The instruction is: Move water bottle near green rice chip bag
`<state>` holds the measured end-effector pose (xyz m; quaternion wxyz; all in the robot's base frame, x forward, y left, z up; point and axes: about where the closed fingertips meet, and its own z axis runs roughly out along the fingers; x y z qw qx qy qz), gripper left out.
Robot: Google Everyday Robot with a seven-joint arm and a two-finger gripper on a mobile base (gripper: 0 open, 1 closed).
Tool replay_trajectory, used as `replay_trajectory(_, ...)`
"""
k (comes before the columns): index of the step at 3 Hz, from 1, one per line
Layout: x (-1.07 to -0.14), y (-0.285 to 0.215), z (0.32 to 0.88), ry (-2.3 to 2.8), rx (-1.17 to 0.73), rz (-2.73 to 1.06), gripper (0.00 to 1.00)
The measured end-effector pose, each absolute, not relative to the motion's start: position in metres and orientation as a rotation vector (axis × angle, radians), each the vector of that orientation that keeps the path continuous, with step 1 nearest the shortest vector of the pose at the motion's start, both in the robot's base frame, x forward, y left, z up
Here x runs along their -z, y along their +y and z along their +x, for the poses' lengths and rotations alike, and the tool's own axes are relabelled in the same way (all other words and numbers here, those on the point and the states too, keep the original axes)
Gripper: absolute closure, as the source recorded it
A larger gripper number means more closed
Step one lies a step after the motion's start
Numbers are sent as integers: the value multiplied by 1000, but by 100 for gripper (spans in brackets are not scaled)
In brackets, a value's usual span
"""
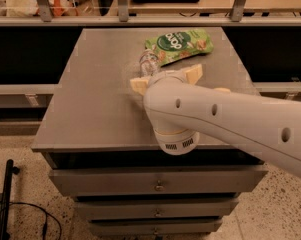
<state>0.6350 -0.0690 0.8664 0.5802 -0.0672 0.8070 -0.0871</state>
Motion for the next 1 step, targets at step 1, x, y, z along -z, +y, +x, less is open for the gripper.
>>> replay_trajectory(1, -867, -69, 635, 1887, 202, -157, 0)
